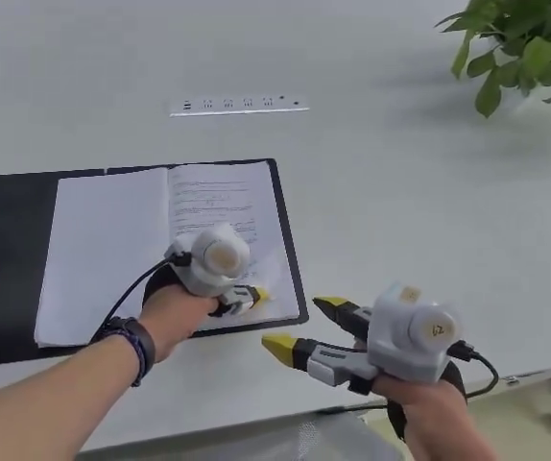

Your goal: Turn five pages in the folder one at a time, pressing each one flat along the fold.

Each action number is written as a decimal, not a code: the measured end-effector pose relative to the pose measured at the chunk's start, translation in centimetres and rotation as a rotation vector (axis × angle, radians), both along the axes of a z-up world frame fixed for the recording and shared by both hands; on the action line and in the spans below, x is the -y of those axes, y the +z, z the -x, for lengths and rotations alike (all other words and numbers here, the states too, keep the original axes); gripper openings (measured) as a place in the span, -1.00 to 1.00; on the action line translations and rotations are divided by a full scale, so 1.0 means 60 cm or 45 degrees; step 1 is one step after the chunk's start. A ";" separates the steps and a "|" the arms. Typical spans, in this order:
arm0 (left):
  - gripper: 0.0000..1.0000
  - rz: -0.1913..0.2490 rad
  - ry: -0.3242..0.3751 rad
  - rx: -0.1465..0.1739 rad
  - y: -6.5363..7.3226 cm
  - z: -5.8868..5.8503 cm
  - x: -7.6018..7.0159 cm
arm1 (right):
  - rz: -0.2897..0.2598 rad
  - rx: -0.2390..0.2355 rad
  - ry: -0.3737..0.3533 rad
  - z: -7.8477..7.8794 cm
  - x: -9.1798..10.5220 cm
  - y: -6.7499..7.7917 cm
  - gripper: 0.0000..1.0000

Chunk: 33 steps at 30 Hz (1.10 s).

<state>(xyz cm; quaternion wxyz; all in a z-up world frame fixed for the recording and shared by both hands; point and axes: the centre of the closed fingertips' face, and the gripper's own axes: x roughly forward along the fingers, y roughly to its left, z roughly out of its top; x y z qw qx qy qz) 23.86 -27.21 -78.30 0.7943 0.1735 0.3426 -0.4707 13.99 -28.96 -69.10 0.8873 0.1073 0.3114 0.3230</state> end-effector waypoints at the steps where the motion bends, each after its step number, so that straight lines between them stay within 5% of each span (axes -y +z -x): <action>1: -0.10 0.005 0.002 0.001 0.000 0.000 -0.001 | -0.051 0.000 -0.025 -0.005 -0.003 0.006 0.21; 3: -0.13 0.019 0.009 0.003 0.001 -0.002 -0.002 | -0.128 -0.010 -0.072 -0.020 0.001 0.007 0.20; 6: -0.14 0.024 0.010 -0.003 0.002 -0.002 -0.002 | -0.095 -0.009 -0.072 -0.043 0.012 -0.004 0.16; 9: -0.17 0.032 0.022 -0.006 0.002 -0.004 -0.003 | -0.155 -0.013 -0.114 -0.071 0.017 -0.004 0.09; 15: -0.19 0.036 0.026 -0.009 0.003 -0.004 -0.003 | -0.161 -0.035 -0.110 -0.115 0.017 -0.025 0.04; 33: -0.19 0.053 0.027 -0.021 0.003 0.000 -0.006 | -0.312 -0.153 -0.121 -0.194 -0.012 -0.065 0.04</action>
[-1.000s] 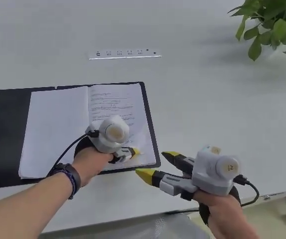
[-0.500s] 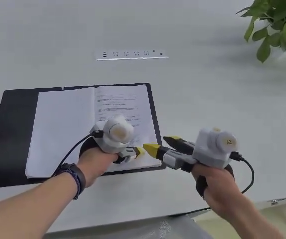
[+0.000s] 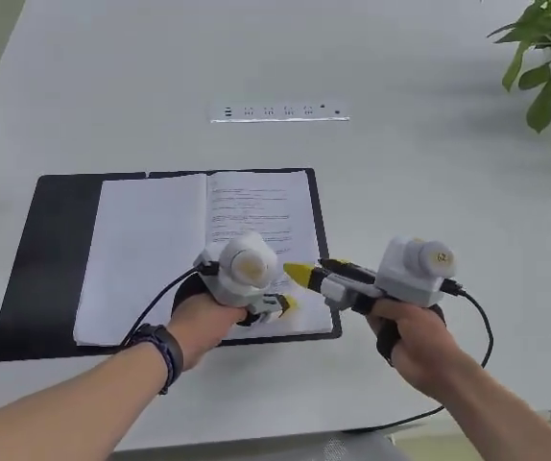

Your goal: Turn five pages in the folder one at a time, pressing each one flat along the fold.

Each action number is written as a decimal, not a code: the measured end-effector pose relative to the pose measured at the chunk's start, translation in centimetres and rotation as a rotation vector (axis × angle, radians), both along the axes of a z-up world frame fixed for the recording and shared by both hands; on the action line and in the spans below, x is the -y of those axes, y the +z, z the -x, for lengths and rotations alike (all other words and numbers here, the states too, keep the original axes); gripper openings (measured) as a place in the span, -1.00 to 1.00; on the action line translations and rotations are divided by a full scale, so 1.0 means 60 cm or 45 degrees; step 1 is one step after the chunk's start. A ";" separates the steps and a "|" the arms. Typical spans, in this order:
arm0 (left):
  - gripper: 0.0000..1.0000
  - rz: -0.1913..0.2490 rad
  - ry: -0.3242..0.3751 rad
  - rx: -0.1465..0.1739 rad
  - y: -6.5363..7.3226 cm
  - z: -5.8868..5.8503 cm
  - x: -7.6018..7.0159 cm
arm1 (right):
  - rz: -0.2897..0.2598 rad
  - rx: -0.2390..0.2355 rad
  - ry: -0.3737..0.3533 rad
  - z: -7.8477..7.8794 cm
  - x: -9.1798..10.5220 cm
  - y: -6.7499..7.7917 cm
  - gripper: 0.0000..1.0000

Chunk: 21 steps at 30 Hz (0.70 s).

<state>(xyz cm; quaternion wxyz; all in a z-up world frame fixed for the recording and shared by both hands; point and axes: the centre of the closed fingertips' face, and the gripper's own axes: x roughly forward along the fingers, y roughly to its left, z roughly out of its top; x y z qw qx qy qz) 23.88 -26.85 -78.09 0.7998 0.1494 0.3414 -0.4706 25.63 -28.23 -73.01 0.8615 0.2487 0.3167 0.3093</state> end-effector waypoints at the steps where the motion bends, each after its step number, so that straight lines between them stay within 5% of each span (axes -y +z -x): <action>1: -0.19 0.003 0.002 0.001 0.000 0.001 0.000 | -0.007 -0.008 0.002 -0.002 -0.002 -0.002 0.03; 11: 0.03 0.021 0.001 -0.045 0.004 0.024 -0.009 | -0.064 -0.053 -0.028 0.005 0.004 -0.017 -0.16; 21: 0.17 0.067 0.119 -0.068 0.019 0.040 -0.058 | -0.121 -0.071 -0.059 0.035 0.006 -0.017 -0.84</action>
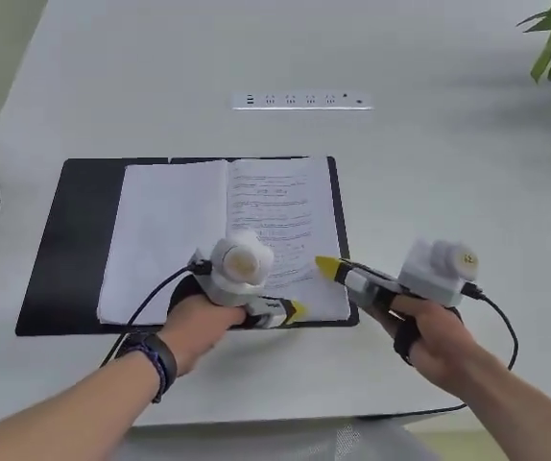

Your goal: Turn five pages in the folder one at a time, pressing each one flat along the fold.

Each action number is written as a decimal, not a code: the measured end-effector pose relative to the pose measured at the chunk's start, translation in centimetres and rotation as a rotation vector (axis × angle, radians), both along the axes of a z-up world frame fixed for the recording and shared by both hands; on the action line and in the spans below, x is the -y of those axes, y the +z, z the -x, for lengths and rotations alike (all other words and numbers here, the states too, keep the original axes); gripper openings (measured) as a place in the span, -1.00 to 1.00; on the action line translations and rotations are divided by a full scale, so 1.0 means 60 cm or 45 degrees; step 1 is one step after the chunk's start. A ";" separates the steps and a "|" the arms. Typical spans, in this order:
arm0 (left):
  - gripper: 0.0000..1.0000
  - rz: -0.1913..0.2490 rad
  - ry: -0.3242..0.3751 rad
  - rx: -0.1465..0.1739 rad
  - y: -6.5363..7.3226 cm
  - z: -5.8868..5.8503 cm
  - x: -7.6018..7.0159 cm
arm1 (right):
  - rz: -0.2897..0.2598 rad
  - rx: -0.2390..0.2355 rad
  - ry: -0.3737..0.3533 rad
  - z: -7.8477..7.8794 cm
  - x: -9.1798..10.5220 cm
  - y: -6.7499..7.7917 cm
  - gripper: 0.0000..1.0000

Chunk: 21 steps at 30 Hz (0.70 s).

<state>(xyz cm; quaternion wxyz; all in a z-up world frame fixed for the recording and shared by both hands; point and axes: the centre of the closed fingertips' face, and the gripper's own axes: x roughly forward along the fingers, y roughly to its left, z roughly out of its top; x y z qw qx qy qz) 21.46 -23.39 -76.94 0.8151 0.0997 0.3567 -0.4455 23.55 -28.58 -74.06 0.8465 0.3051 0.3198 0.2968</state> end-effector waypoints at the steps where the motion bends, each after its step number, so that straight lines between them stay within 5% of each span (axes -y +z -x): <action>1: 0.16 0.006 0.008 0.003 0.003 0.002 -0.007 | 0.001 -0.002 0.001 0.002 -0.001 0.000 -0.87; 21: 0.21 0.017 0.172 0.083 0.049 0.001 -0.130 | -0.057 0.036 -0.024 -0.006 -0.053 0.037 -1.00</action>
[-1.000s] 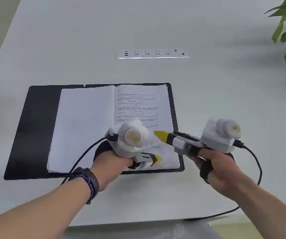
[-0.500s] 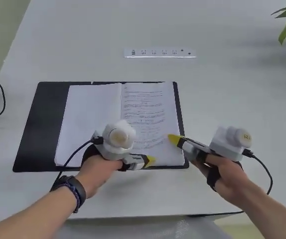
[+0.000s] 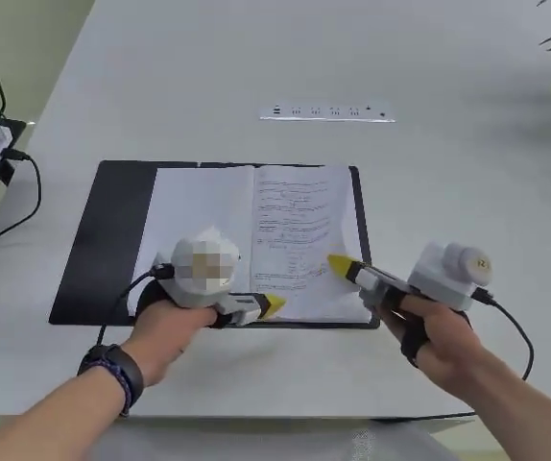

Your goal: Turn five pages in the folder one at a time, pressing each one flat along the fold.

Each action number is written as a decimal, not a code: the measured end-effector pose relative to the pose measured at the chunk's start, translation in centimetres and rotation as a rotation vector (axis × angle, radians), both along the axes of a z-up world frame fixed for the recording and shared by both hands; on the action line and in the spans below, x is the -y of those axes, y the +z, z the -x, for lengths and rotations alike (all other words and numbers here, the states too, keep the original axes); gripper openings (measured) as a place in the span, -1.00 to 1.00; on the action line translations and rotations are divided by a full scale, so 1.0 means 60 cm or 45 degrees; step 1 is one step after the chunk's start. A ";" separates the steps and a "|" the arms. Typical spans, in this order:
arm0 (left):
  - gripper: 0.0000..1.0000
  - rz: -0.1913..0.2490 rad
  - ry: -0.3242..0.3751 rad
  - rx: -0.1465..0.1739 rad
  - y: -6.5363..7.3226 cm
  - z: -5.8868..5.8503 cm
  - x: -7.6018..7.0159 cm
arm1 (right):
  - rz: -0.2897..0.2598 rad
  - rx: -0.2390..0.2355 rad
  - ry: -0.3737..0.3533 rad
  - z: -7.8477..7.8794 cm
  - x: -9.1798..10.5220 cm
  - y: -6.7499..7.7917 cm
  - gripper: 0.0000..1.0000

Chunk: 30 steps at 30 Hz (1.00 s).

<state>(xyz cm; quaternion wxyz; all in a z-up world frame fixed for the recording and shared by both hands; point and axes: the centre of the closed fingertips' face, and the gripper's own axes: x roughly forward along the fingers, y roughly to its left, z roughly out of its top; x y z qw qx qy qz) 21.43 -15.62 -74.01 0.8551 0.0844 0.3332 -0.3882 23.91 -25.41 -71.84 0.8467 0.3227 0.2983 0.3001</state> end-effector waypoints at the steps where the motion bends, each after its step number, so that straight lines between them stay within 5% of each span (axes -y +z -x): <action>1: 0.21 -0.001 0.005 0.003 0.002 0.000 -0.004 | -0.002 0.001 0.001 -0.001 -0.004 0.002 -1.00; 17: 0.25 0.013 0.127 0.052 0.032 0.005 -0.098 | -0.013 0.063 0.090 0.007 -0.101 0.033 -1.00; 30: 0.27 0.020 0.182 0.078 0.051 0.021 -0.156 | -0.021 0.066 0.126 0.009 -0.144 0.040 -1.00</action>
